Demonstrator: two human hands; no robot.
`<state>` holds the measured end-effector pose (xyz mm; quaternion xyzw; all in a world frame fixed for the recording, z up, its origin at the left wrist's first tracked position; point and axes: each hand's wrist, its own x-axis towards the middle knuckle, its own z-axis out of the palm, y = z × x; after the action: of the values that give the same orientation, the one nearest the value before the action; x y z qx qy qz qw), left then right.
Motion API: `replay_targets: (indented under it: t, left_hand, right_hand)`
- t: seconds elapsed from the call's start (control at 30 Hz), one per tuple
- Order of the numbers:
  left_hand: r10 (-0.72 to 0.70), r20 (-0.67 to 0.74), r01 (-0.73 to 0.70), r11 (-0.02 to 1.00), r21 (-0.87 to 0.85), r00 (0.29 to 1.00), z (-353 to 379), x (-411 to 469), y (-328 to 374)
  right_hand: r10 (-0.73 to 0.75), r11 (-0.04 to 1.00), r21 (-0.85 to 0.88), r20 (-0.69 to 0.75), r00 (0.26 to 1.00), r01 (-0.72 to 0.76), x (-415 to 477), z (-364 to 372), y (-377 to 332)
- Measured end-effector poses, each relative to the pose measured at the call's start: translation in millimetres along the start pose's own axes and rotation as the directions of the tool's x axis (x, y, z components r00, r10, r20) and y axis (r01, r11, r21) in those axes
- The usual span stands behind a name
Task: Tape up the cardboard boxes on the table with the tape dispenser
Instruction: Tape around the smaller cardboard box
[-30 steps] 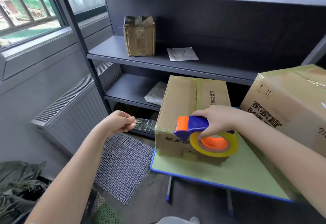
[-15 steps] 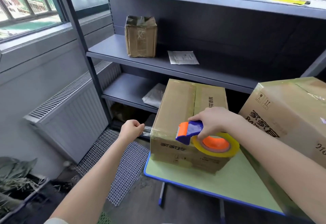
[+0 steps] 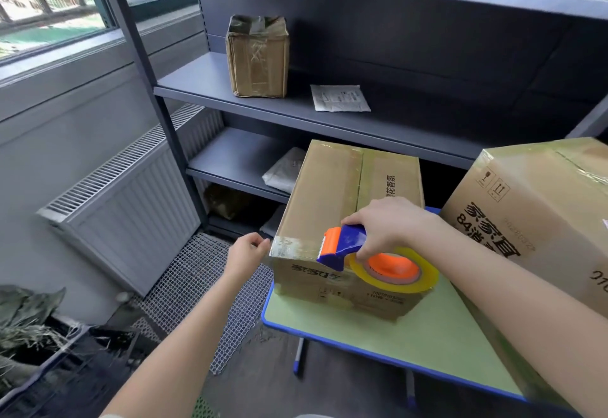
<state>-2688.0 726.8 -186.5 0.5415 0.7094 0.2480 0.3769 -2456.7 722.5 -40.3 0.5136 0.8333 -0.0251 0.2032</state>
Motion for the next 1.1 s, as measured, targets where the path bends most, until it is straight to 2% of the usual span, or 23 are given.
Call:
replay_targets:
  t: [0.13,0.23,0.4,0.5,0.53,0.6,0.67,0.73,0.8,0.87,0.9,0.93,1.0,1.1]
  left_hand:
    - [-0.036,0.017,0.038,0.99,-0.133,0.999,13,-2,-4]
    - [-0.055,0.014,0.057,0.988,-0.147,0.998,12,-3,-2]
    - [-0.068,-0.026,0.067,0.996,-0.057,0.997,11,-2,3]
    - [-0.151,0.016,0.149,0.983,0.105,0.988,9,1,-5]
    - [-0.18,0.046,0.175,0.98,0.099,0.983,10,0,-9]
    - [-0.166,0.05,0.17,0.98,-0.101,0.985,15,-6,-11]
    - [-0.037,-0.118,0.014,0.982,-0.186,0.992,17,-14,-4]
    - [0.195,-0.251,-0.229,0.967,-0.113,0.948,19,-21,4]
    - [0.457,-0.214,-0.466,0.885,0.009,0.863,20,-26,8]
    - [0.658,-0.036,-0.63,0.735,0.25,0.752,25,-33,8]
    - [0.716,0.042,-0.67,0.629,0.396,0.697,31,-34,5]
    - [0.734,0.098,-0.676,0.553,0.487,0.671,37,-33,2]
    - [0.733,0.105,-0.65,0.516,0.558,0.672,47,-28,0]
    - [0.794,0.051,-0.647,0.455,0.612,0.606,45,-22,2]
  right_hand:
    - [-0.007,1.0,-0.004,0.007,1.0,0.007,1,1,-1]
    - [-0.011,1.0,-0.004,0.007,1.0,0.011,1,0,-1]
    - [-0.009,1.0,-0.019,0.024,1.0,0.01,-1,-2,-1]
    - [-0.013,1.0,-0.02,0.024,1.0,0.013,-1,-3,-2]
    - [-0.015,1.0,-0.027,0.029,0.999,0.016,-1,-2,-2]
    - [-0.018,0.999,-0.035,0.036,0.999,0.02,-1,-3,-2]
    - [-0.016,0.999,-0.028,0.037,0.999,0.017,0,-3,-1]
    - [-0.015,1.0,-0.022,0.035,0.999,0.016,2,-2,0]
    - [-0.017,1.0,-0.023,0.034,0.999,0.018,3,-1,0]
    - [-0.018,1.0,-0.017,0.035,0.999,0.019,5,0,2]
    - [-0.019,1.0,-0.011,0.037,0.999,0.02,6,0,2]
    - [-0.022,1.0,-0.006,0.039,0.999,0.022,7,-1,3]
    - [-0.032,0.999,-0.003,0.05,0.998,0.032,8,-1,3]
    - [-0.036,0.999,-0.006,0.066,0.997,0.036,9,-4,3]
